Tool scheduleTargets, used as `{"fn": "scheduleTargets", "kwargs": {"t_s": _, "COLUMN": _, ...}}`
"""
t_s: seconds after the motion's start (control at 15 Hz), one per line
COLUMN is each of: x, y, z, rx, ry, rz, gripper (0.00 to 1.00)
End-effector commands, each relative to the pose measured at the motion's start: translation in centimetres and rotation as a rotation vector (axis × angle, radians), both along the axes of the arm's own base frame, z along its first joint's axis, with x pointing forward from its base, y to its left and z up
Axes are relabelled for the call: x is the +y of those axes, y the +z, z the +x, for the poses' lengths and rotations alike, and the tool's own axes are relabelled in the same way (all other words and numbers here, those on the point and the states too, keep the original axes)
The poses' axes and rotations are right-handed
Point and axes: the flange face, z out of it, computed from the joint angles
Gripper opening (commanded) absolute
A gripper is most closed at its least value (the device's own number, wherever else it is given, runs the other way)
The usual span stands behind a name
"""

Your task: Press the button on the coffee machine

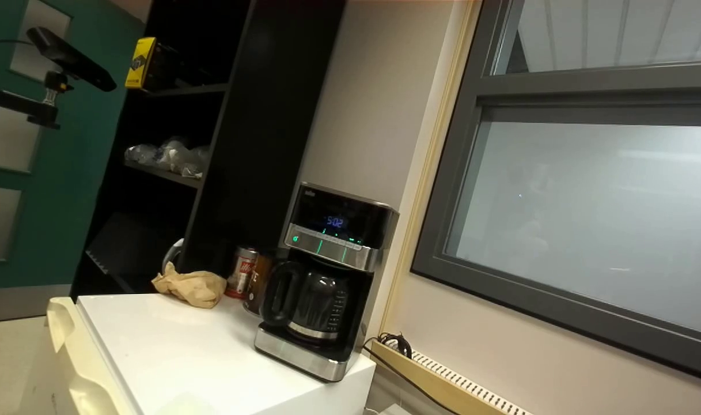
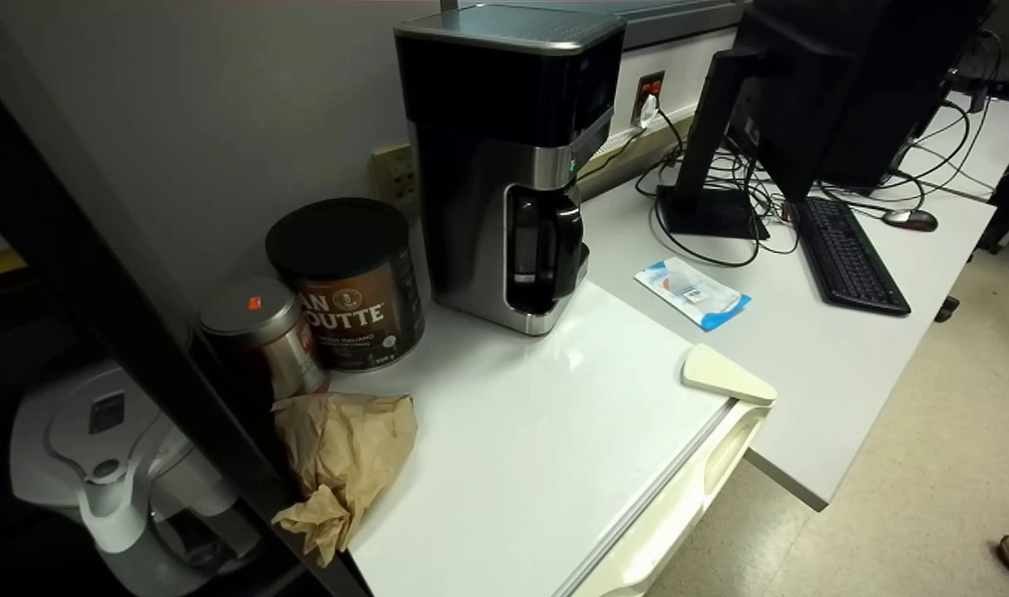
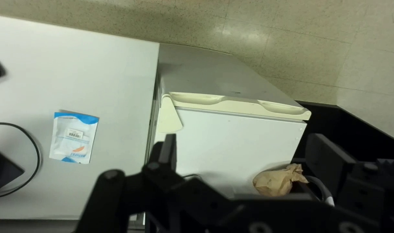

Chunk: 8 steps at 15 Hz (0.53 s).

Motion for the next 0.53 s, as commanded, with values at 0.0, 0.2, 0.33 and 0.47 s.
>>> {"fn": "scheduleTargets", "kwargs": {"t_s": 0.0, "x": 1.9, "y": -1.6, "z": 6.7, "rx": 0.005, "ry": 0.032, "rz": -0.080, "gripper": 1.00}}
{"fn": "scheduleTargets", "kwargs": {"t_s": 0.2, "x": 3.1, "y": -2.8, "z": 11.5, "rx": -0.026, "ry": 0.064, "rz": -0.165, "gripper": 1.00}}
{"fn": "scheduleTargets", "kwargs": {"t_s": 0.33, "x": 3.6, "y": -3.3, "z": 14.2, "rx": -0.057, "ry": 0.094, "rz": -0.225, "gripper": 1.00}}
{"fn": "scheduleTargets", "kwargs": {"t_s": 0.47, "x": 3.9, "y": -4.0, "z": 16.4, "rx": -0.100, "ry": 0.125, "rz": -0.274, "gripper": 0.75}}
